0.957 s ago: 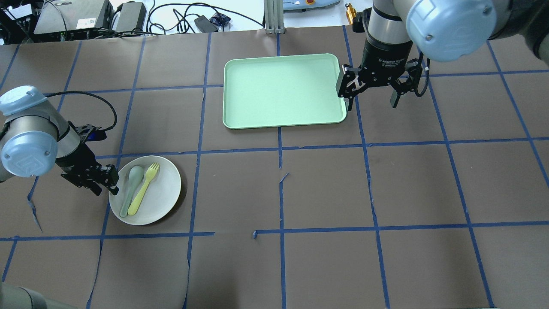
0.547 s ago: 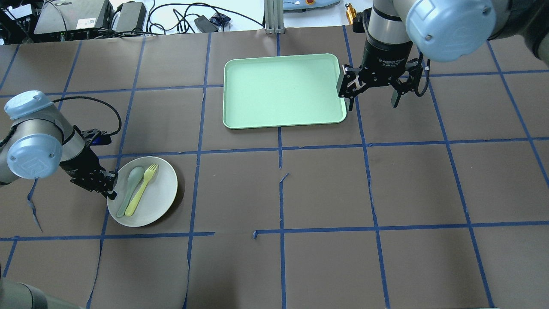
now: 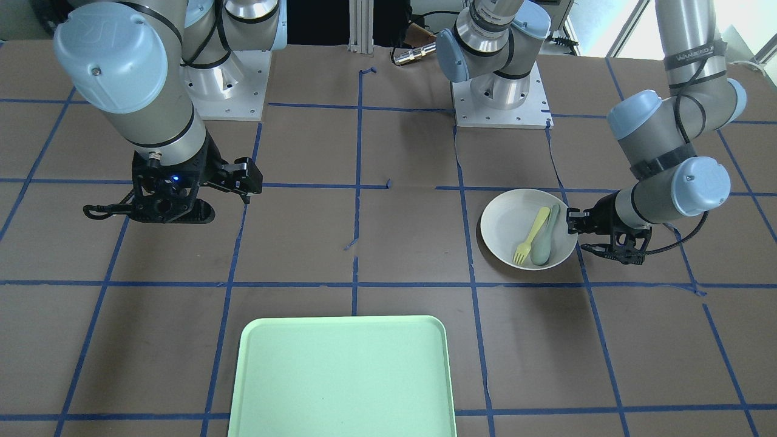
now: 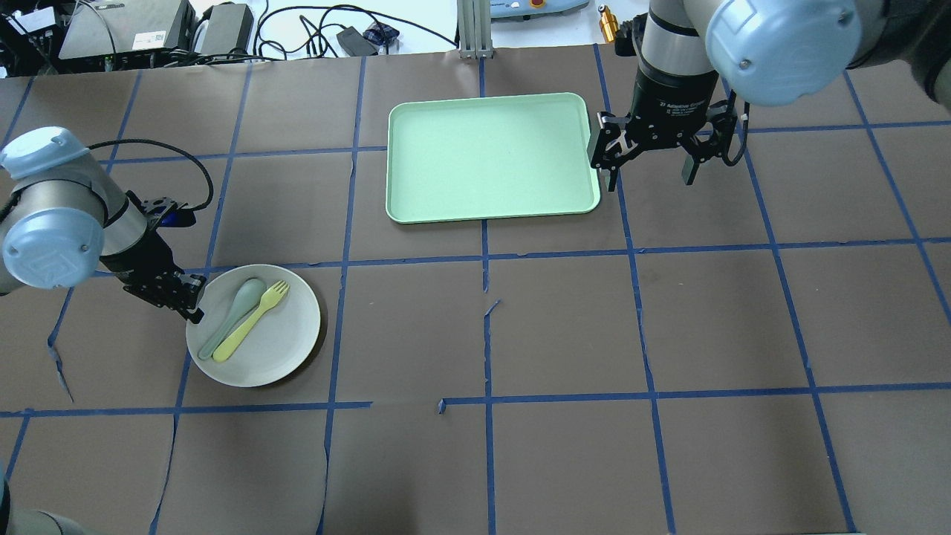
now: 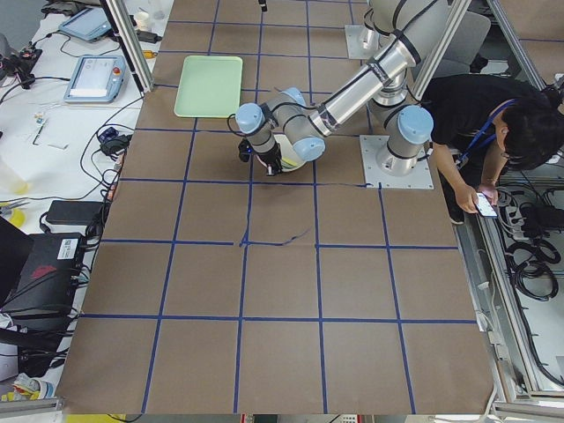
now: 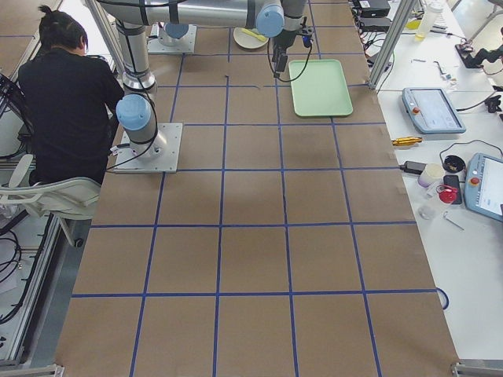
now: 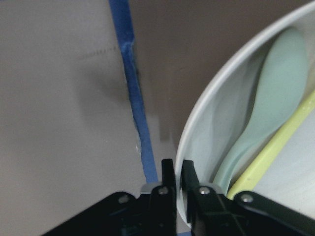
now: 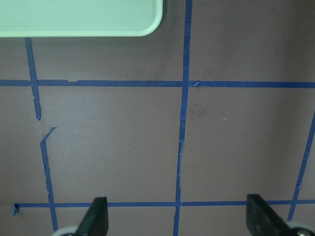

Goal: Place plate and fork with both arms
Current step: 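Close the left gripper on the white plate rim and lift, then carry the plate with the left gripper onto the green tray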

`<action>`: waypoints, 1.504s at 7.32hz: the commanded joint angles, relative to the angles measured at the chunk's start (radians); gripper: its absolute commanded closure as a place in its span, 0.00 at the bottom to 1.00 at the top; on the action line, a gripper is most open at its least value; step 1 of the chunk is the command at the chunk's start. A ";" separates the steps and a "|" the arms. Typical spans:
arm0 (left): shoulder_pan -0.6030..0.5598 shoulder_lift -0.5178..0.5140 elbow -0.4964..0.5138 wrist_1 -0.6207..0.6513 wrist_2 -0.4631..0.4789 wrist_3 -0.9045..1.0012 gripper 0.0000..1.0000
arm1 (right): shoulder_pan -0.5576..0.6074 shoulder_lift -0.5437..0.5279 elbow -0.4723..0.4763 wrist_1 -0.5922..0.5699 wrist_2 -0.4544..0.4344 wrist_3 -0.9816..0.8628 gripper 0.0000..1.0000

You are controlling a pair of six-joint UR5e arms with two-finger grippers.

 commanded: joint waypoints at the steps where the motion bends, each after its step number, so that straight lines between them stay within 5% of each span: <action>1: -0.009 0.013 0.155 -0.231 -0.056 -0.023 1.00 | -0.001 0.000 0.000 0.001 -0.035 -0.001 0.00; 3: -0.013 0.009 0.186 -0.267 -0.145 -0.137 1.00 | -0.001 -0.001 -0.002 0.007 -0.062 -0.014 0.00; 7: -0.290 -0.159 0.394 -0.108 -0.433 -0.622 1.00 | -0.005 0.000 -0.003 0.001 -0.058 -0.017 0.00; 11: -0.476 -0.498 0.722 0.058 -0.454 -0.962 1.00 | -0.004 0.000 0.000 -0.002 -0.046 -0.016 0.00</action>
